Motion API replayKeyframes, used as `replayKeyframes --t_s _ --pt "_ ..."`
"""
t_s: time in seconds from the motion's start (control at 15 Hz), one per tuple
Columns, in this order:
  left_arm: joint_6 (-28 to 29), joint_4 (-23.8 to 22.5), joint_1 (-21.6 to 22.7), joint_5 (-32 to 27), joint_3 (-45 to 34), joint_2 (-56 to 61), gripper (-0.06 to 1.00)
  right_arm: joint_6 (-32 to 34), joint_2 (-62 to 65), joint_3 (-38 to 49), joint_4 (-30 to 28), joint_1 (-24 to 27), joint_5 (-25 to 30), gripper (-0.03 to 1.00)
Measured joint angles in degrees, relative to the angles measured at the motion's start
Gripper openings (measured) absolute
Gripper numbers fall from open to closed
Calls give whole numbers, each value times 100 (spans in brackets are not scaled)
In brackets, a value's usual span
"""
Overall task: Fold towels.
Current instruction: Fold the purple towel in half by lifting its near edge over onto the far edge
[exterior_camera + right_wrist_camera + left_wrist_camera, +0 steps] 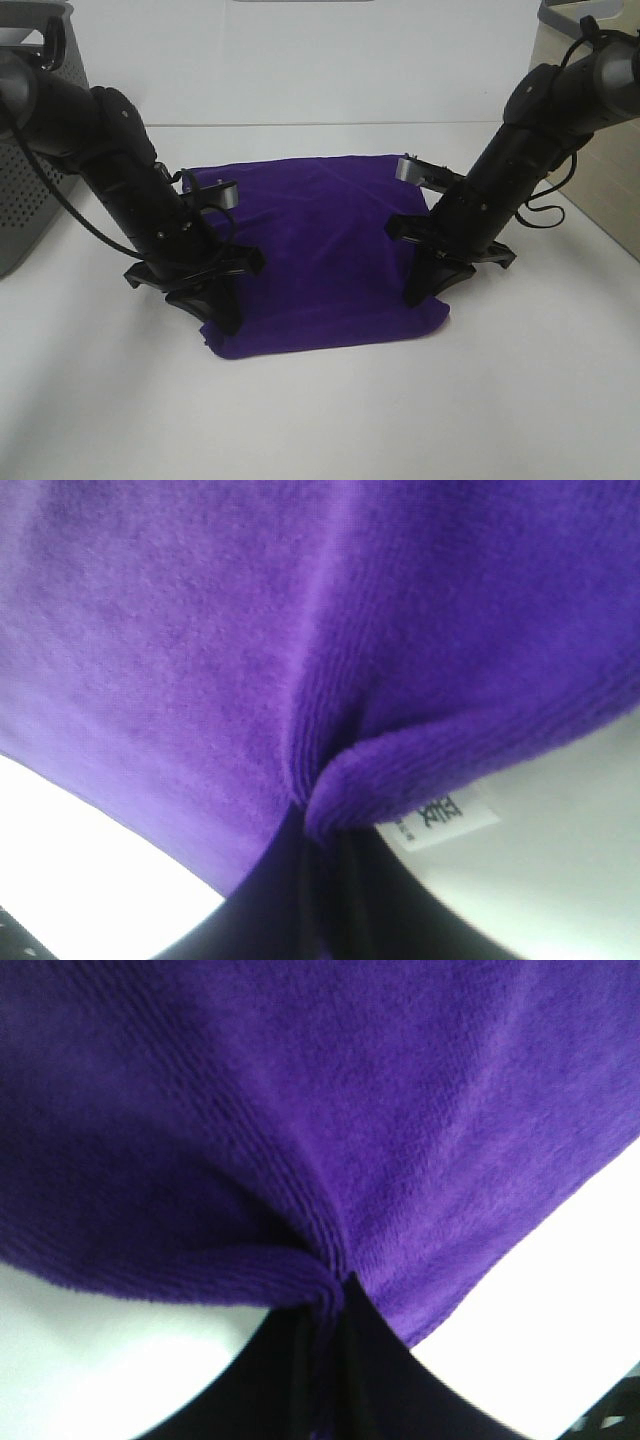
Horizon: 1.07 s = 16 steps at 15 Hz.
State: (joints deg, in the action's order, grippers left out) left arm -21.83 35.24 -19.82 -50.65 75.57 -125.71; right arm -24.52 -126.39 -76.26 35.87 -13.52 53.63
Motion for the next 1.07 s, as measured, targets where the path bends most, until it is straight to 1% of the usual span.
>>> replayKeyframes --t_s 0.07,0.2,0.33,0.47,0.53,0.73,0.87,0.93,1.07 --pt "17 -126 0 23 -29 138 0 0 132 46 -46 -6 11 2" --pt "189 -189 63 34 -34 602 0 0 596 6 -103 -17 52 2" --pt "252 -189 183 34 115 911 0 6 768 -401 -252 -23 160 2" --pt "269 -258 235 166 533 888 0 23 636 -1083 -453 -23 138 2" --pt "269 -298 246 327 739 819 0 29 498 -1490 -550 -23 40 2" --pt "275 -390 246 1031 1261 510 0 69 17 -2636 -802 -23 -298 2" --pt "275 -487 246 1404 1621 201 0 160 -390 -3306 -854 -23 -458 2" --pt "281 -567 246 1570 1828 52 0 189 -630 -3604 -871 -23 -487 2" --pt "281 -676 258 1650 2286 -298 0 304 -991 -3953 -900 -23 -498 2"
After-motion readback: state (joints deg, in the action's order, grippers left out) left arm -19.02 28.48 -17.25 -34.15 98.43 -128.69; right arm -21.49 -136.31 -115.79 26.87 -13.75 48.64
